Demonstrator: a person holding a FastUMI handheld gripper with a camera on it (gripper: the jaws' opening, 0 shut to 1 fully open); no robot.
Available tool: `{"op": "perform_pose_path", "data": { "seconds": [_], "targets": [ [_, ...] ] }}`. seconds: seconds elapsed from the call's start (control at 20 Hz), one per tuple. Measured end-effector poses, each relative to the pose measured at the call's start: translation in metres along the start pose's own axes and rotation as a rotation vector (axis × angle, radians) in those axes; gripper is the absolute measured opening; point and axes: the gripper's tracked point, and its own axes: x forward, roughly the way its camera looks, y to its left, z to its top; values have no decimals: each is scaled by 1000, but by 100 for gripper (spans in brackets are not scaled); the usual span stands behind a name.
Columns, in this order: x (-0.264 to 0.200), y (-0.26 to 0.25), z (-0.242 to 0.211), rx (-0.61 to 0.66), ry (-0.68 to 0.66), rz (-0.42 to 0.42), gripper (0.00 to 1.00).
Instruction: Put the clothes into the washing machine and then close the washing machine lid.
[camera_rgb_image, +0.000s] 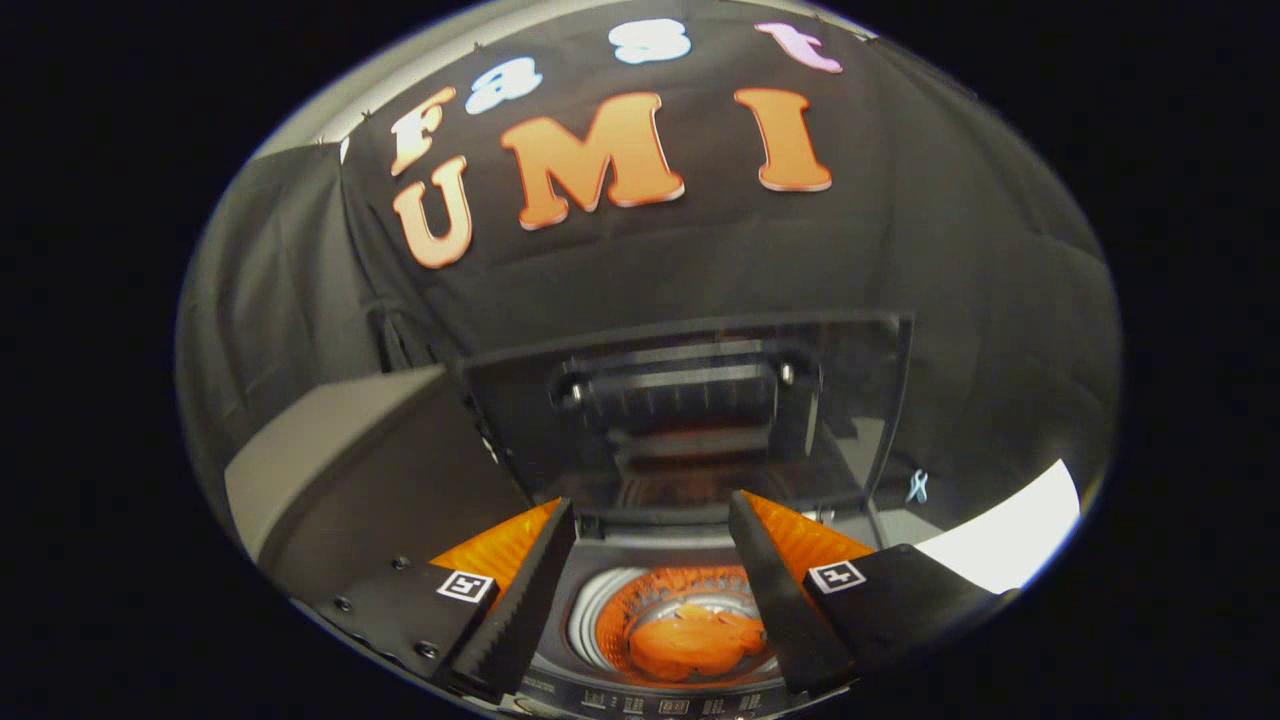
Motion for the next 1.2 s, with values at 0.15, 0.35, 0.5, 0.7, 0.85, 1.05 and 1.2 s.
{"op": "perform_pose_path", "data": {
  "seconds": [0.15,0.35,0.5,0.7,0.85,1.05,1.2],
  "targets": [
    [7,3,58,-17,-72,-1,98],
    [45,0,122,-36,-100,-30,98],
    [85,-7,130,-53,-63,-63,99],
    [122,-4,116,-66,3,-81,99],
    [143,-1,111,-66,27,-92,99],
    [156,-9,97,-69,71,-128,99],
    [160,-11,95,-97,79,-134,97]
  ]
}}
